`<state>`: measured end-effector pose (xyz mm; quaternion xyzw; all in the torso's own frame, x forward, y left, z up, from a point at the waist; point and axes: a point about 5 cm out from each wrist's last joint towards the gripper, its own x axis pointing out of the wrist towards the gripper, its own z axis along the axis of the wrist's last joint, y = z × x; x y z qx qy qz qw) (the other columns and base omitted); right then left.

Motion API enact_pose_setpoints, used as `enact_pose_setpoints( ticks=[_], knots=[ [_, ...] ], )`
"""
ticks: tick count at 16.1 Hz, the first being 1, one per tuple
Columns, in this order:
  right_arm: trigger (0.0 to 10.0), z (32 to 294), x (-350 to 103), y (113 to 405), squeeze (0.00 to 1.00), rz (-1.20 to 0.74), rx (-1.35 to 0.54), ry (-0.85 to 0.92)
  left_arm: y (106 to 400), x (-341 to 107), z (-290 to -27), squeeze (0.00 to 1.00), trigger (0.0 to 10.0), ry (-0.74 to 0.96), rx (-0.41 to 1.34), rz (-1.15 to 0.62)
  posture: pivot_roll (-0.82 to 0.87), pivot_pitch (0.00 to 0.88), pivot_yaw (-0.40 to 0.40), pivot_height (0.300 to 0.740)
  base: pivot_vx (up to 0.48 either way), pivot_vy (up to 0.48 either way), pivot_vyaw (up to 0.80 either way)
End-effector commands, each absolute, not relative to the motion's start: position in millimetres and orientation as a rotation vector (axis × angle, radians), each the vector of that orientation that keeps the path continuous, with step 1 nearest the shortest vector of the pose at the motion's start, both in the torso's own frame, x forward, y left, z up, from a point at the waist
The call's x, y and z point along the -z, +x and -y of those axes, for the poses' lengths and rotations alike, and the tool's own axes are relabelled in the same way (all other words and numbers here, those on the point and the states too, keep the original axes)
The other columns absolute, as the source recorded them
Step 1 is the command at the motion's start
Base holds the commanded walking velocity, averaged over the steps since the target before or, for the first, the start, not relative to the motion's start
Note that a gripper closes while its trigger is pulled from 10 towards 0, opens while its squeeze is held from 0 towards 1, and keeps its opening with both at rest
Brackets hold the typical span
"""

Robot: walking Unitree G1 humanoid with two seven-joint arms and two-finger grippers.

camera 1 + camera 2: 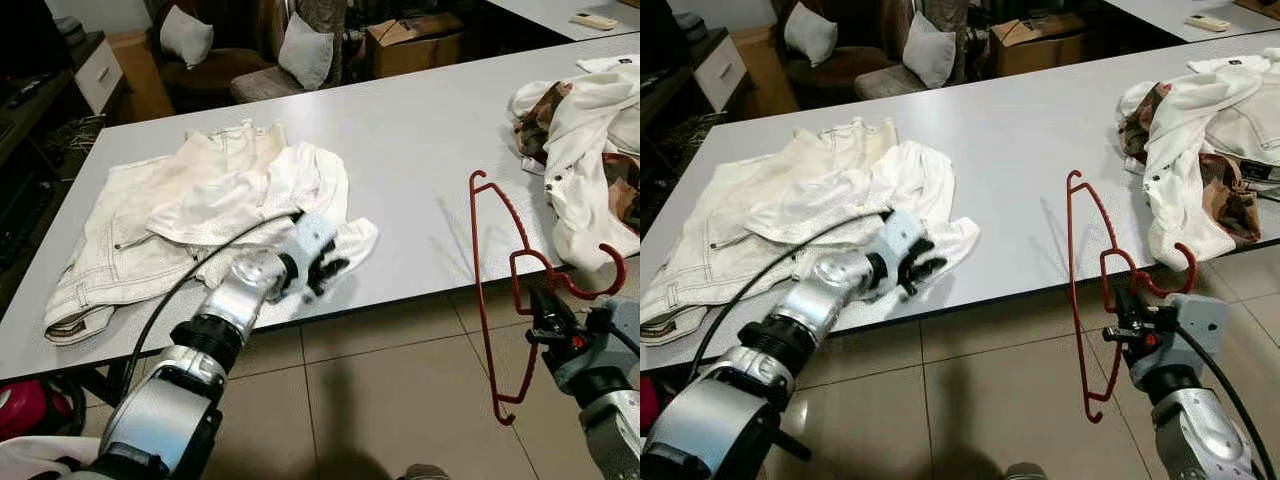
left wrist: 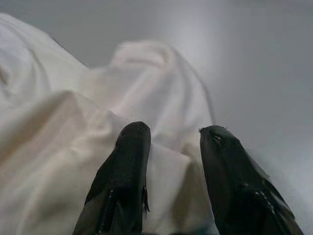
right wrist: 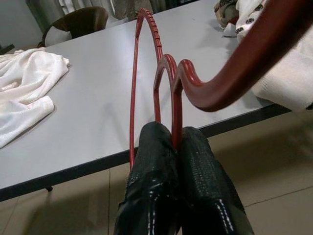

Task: Hang hanger

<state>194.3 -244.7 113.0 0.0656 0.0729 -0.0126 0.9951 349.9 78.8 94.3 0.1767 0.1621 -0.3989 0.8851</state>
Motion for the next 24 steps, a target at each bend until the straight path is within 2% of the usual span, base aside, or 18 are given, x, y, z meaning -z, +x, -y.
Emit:
enact_pose_setpoints(
  ticks=[1, 2, 3, 10, 14, 17, 20, 22, 24],
  knots=[
    [10.0, 241, -108, 193, 0.00, -0.171, 0.027, 0.132, 348, -89, -82, 0.00, 3.1, 0.400, 0.820, -0.352, -0.33, 0.000, 0.161, 0.740, 0.000, 0.000, 0.00],
    [10.0, 240, -108, 193, 0.00, -0.171, 0.027, 0.133, 348, -88, -81, 0.00, 0.4, 0.426, 0.820, -0.358, -0.33, 0.000, 0.158, 0.740, 0.000, 0.000, 0.00],
    [10.0, 239, -109, 193, 0.00, -0.174, 0.023, 0.132, 347, -85, -81, 0.00, 0.0, 0.471, 0.820, -0.369, -0.32, 0.000, 0.150, 0.740, 0.000, 0.000, 0.00],
    [10.0, 231, -106, 198, 0.00, -0.179, 0.007, 0.136, 347, -79, -89, 0.00, 0.0, 0.523, 0.793, -0.384, -0.32, 0.000, 0.153, 0.740, 0.000, 0.000, 0.00],
    [10.0, 231, -106, 199, 0.00, -0.173, 0.023, 0.137, 348, -81, -84, 0.00, 0.0, 0.480, 0.828, -0.380, -0.33, 0.000, 0.168, 0.740, 0.000, 0.000, 0.00],
    [10.0, 232, -107, 199, 0.00, -0.162, 0.035, 0.144, 355, -95, -83, 0.00, 0.0, 0.387, 0.804, -0.328, -0.33, 0.000, 0.175, 0.740, 0.000, 0.000, 0.00],
    [10.0, 234, -105, 201, 0.00, -0.160, 0.063, 0.151, 378, -155, -90, 0.00, 0.0, 0.119, 0.761, -0.105, -0.31, 0.000, 0.171, 0.740, 0.000, 0.000, 0.00],
    [10.0, 236, -103, 203, 0.00, -0.159, 0.082, 0.160, 392, -201, -105, 0.00, 0.0, 0.023, 0.710, 0.028, -0.29, 0.000, 0.166, 0.740, 0.000, 0.000, 0.00],
    [10.0, 235, -103, 204, 0.00, -0.158, 0.083, 0.162, 399, -230, -115, 0.00, 0.0, 0.001, 0.695, 0.101, -0.28, 0.000, 0.161, 0.740, 0.000, 0.000, 0.00]
  ],
)
